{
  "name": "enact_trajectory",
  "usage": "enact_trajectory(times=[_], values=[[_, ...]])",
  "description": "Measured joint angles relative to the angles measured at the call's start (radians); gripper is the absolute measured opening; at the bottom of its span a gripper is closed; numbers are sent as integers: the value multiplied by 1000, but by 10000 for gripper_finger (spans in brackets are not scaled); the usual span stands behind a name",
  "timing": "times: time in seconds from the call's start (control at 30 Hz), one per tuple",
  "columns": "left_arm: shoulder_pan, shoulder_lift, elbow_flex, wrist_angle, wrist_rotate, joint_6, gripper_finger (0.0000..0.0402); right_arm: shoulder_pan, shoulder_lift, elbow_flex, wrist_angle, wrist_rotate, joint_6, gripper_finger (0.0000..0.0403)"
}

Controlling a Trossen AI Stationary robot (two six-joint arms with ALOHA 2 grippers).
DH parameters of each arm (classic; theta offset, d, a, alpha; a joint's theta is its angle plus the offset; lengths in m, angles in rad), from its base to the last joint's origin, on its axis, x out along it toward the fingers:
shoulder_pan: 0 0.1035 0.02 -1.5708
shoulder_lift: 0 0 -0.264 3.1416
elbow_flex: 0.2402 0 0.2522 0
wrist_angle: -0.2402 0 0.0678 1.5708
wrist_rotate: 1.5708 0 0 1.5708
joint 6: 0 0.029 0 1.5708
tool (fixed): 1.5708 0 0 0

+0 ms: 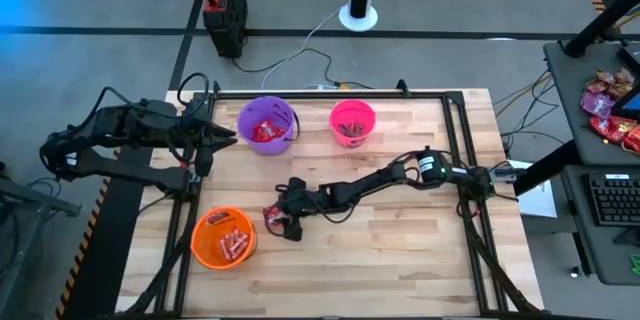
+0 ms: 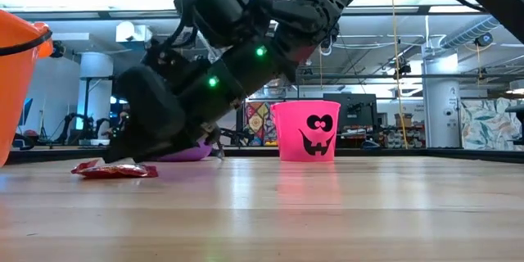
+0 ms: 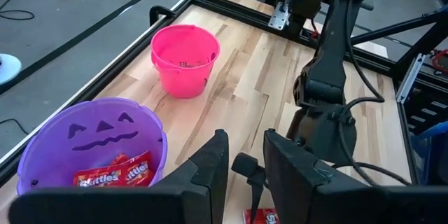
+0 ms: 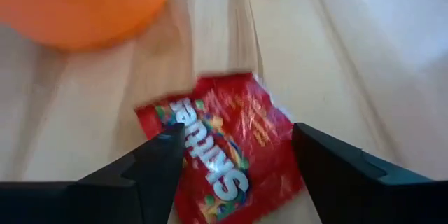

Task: Sort candy by brand, put in halloween buckets
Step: Put the red candy into the purple bucket

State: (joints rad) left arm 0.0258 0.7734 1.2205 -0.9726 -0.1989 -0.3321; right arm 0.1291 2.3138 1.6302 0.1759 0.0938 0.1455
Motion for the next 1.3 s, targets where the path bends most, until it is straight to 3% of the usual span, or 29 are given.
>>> enact_trajectory(times=[0.23, 0.53, 0.73, 1.0, 1.3], values=[[0, 5, 0, 0, 0, 0, 75, -13, 48, 8, -54, -43, 12, 223], [0, 21, 0, 0, -1, 0, 75, -15, 52, 6, -68, -126, 26, 83], [0, 33, 0, 0, -1, 1, 75, -25, 27, 3, -73, -137, 18, 23], [0, 43, 0, 5, -2, 9, 75, -42, 12, 1, -81, -153, 59, 8], [0, 29, 24, 32, -2, 9, 75, -46, -112, -6, -194, -99, 1, 7]])
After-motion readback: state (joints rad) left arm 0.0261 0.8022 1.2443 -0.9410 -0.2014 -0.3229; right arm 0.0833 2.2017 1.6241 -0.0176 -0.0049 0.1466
